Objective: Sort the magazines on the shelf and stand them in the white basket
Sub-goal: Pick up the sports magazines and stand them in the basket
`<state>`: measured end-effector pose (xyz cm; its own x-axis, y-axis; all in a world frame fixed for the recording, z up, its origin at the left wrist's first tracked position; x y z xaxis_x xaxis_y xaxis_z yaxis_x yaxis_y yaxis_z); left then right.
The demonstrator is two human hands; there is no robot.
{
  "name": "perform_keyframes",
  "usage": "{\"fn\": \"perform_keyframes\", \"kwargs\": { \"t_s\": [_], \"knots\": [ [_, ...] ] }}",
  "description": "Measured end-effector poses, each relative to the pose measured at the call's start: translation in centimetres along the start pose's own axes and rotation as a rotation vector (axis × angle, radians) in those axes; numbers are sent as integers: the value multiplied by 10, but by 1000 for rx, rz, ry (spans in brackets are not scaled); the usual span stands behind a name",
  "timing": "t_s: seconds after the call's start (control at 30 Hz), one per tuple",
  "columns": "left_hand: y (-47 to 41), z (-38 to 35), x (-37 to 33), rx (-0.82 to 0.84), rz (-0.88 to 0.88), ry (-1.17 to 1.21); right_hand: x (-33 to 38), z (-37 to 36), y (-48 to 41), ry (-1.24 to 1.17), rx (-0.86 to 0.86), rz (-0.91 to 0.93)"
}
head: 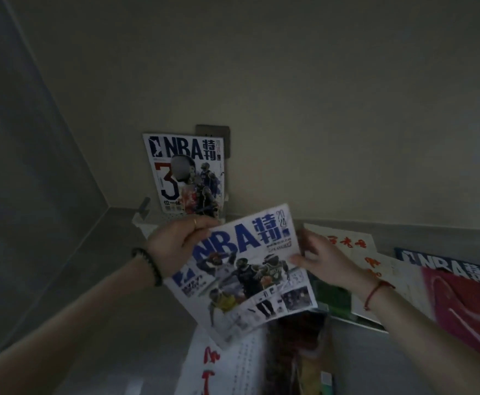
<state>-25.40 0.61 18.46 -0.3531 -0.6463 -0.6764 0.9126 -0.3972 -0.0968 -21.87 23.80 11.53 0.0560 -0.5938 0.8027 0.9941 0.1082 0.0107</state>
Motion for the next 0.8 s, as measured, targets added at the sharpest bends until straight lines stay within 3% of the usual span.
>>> {"fn": "perform_keyframes", "kwargs": {
  "t_s": [0.1, 0.27, 0.3, 0.37, 0.43, 0.57, 0.8],
  "knots": [
    [-14, 48, -3, -100, -73, 46, 26, -3, -23, -48, -117, 86],
    [-37, 134, 40, -506, 35, 261, 70, 11, -65, -152, -393, 132],
    [-43, 137, 58, -519, 90, 333, 79, 14, -74, -159, -434, 157],
    [-62, 125, 87, -389, 186, 444, 93, 15, -98, -207, -493, 171],
    [-82, 113, 106, -269, 236, 317, 103, 12, -127, -305, -504, 157],
    [-131, 133, 142, -358, 311, 396, 117, 10, -187, -322, -573, 166],
    [-194, 124, 209, -393, 479, 382, 67, -21, -262, -312, -591, -71]
  ]
}}
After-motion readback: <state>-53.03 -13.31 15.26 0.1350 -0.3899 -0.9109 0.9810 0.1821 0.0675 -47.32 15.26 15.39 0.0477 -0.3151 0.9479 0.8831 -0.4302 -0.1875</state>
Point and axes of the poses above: each hand's wrist, its own y-axis away from the middle knuckle, its own z-axis out of the back of the hand, x = y × z, the point moved 8 cm from there along -y, towards the middle knuckle, and after that the axes turned 2 degrees about z, right-handed, at the moved point
